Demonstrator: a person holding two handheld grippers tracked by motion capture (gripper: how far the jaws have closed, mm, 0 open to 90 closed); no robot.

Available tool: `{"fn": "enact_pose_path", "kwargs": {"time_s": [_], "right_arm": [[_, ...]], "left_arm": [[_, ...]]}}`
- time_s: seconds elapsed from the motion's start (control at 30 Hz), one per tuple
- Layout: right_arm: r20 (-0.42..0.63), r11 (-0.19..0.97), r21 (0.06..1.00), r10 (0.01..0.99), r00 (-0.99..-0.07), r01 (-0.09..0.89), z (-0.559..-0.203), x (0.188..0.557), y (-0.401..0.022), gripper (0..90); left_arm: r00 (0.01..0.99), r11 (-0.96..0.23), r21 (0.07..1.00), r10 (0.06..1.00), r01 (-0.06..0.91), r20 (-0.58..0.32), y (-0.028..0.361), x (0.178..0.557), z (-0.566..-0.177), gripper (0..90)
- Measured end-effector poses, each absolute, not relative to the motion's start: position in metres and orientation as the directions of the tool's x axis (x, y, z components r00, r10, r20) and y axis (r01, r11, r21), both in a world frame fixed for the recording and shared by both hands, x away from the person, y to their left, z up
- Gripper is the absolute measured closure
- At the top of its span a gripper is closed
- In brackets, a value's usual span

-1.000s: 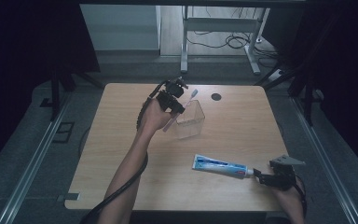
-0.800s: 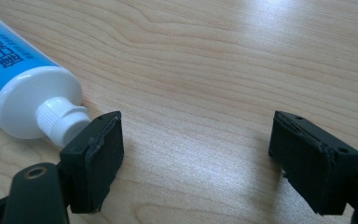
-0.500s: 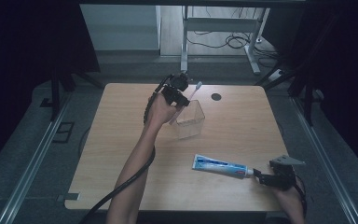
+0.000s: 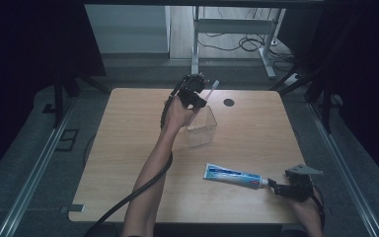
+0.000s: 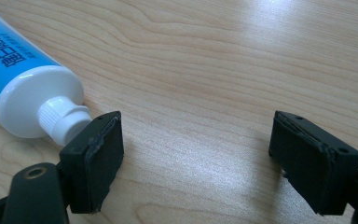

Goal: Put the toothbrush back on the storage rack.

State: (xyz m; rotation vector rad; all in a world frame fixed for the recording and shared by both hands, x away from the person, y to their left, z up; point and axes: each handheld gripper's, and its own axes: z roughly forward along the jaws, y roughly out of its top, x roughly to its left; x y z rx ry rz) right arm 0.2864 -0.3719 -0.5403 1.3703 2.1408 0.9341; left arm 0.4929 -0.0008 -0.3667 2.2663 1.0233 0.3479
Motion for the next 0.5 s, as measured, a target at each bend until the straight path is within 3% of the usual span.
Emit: {"fn": "enact_pose_path", "kwargs": {"time_s": [0.5], "right_arm": [[0.001, 0.286, 0.733, 0.907, -0.421, 0.617, -0.540, 0.286, -0.372, 17.3]], "left_arm": [[0.650, -0.489, 0.639, 0.759, 0.594, -0.024, -0.010, 0.499, -0.398, 78.9]]}}
